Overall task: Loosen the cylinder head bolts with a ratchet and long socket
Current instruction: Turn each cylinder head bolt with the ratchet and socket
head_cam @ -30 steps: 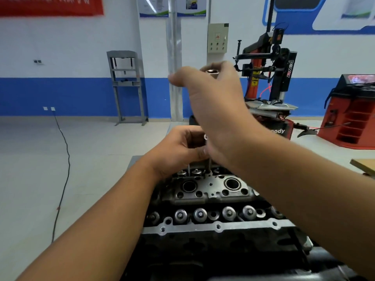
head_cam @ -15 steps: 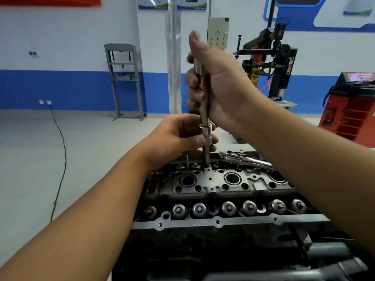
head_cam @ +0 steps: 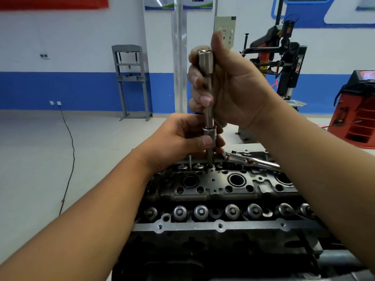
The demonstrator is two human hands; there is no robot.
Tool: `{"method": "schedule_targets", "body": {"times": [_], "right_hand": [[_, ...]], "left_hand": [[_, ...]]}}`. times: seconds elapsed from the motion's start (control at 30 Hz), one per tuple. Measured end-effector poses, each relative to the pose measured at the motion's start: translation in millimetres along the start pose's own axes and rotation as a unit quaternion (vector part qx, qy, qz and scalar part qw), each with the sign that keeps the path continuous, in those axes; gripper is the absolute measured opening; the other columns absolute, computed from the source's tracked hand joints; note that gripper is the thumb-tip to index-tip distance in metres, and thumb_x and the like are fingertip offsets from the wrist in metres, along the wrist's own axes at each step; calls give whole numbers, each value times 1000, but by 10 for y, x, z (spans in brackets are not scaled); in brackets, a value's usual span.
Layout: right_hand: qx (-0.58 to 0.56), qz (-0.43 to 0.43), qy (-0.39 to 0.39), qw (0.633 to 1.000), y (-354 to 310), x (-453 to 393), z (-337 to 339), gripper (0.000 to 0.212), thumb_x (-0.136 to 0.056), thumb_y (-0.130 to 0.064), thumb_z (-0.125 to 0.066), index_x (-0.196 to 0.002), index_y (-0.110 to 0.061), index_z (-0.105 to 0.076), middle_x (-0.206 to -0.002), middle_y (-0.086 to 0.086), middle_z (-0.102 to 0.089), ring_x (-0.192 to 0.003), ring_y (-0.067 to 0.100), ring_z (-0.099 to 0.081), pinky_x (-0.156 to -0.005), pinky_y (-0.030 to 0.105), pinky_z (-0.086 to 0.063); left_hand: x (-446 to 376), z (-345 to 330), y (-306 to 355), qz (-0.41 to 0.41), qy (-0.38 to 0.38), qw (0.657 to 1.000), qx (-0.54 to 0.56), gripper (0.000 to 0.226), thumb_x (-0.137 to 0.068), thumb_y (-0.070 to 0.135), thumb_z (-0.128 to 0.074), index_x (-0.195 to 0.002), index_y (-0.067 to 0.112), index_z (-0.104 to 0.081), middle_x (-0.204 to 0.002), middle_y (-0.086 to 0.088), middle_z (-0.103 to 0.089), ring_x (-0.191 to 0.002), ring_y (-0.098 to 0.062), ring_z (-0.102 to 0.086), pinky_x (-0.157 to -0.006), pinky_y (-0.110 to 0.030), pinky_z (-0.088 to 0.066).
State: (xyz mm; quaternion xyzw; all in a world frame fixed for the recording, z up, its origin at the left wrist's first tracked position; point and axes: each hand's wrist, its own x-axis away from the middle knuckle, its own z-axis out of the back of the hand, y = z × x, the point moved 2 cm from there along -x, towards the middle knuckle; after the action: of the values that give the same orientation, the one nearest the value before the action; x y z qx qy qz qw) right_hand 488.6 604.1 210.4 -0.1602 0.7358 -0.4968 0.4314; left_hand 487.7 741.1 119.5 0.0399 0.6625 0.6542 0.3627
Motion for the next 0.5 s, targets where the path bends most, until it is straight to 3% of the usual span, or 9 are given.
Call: {"method": "schedule_targets", "body": {"times": [0.07,0.13,0.2,0.3,0.37,0.5], "right_hand": [[-24,8,0,1000,31,26,70,54,-104,-56,-30,-99,-14,-63,-72,0,-67,-47,15,-57,-58,28,-43],[-27,35,26,999,59,80,138,48,-93,-62,-47,-100,-15,-59,-73,-1,-68,-48,13,-57,-58,27,-44],[-17,60,49,997,49,105,196,39,-80,-52,-59,-94,-15,-58,-74,-1,-68,-51,13,-59,-56,28,-47],[-8,82,61,995,18,115,242,35,-77,-46,-67,-90,-14,-62,-76,1,-68,-57,13,-61,-57,28,-51],[0,82,75,994,15,106,248,36,-77,-46,-66,-90,-13,-62,-76,2,-69,-59,13,-62,-59,28,-52],[15,82,73,994,17,115,201,41,-86,-49,-60,-94,-9,-60,-75,4,-63,-57,16,-57,-58,30,-49]], "left_hand": [[-19,-19,-7,-7,25,1000,-10,23,-87,1,-73,-109,7,-72,-97,-12,-80,-95,-34,-79,-80,-43,-64],[-30,-38,-18,-17,49,998,-30,23,-82,4,-78,-103,13,-78,-98,-13,-80,-93,-36,-79,-79,-47,-65],[-44,-59,-12,-27,65,997,-43,25,-77,8,-85,-99,20,-82,-97,-13,-81,-92,-35,-79,-81,-48,-65],[-50,-79,-15,-29,89,995,-39,27,-77,13,-85,-103,18,-80,-98,-14,-81,-92,-33,-79,-78,-42,-65],[-49,-75,2,-14,66,997,-35,21,-89,16,-76,-110,19,-77,-103,-14,-80,-94,-33,-79,-75,-39,-64],[-20,-35,10,11,-6,1000,-7,29,-99,9,-58,-127,12,-67,-116,-17,-76,-108,-39,-74,-93,-55,-61]]}}
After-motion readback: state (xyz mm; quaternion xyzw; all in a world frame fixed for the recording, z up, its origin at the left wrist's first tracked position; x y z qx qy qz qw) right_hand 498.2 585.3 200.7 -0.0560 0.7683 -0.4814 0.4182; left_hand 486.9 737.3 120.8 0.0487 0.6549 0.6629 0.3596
